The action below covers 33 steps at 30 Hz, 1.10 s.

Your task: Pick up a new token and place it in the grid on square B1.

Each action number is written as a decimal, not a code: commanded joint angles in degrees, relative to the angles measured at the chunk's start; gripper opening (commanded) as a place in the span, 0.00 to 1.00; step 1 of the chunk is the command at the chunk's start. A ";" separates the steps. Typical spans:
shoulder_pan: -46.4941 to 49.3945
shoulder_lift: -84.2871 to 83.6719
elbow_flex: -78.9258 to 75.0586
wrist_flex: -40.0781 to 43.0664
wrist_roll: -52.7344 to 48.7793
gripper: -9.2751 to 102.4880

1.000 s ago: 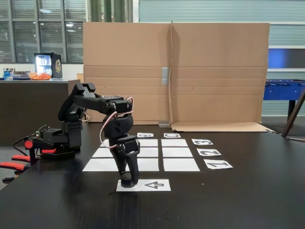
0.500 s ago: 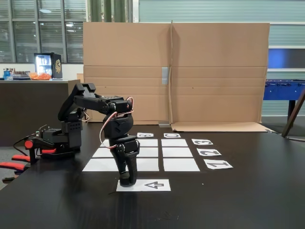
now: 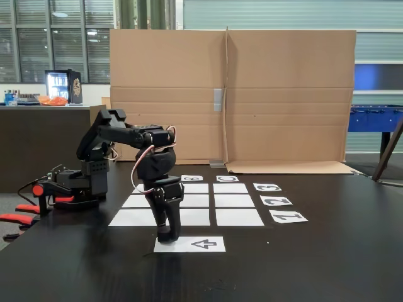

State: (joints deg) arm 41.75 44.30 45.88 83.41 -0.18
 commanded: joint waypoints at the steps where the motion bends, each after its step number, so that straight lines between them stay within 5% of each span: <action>1: -0.44 7.47 -2.02 2.29 0.53 0.21; 33: -12.39 26.54 1.93 14.50 1.14 0.21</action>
State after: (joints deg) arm 30.94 66.88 47.55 97.73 0.35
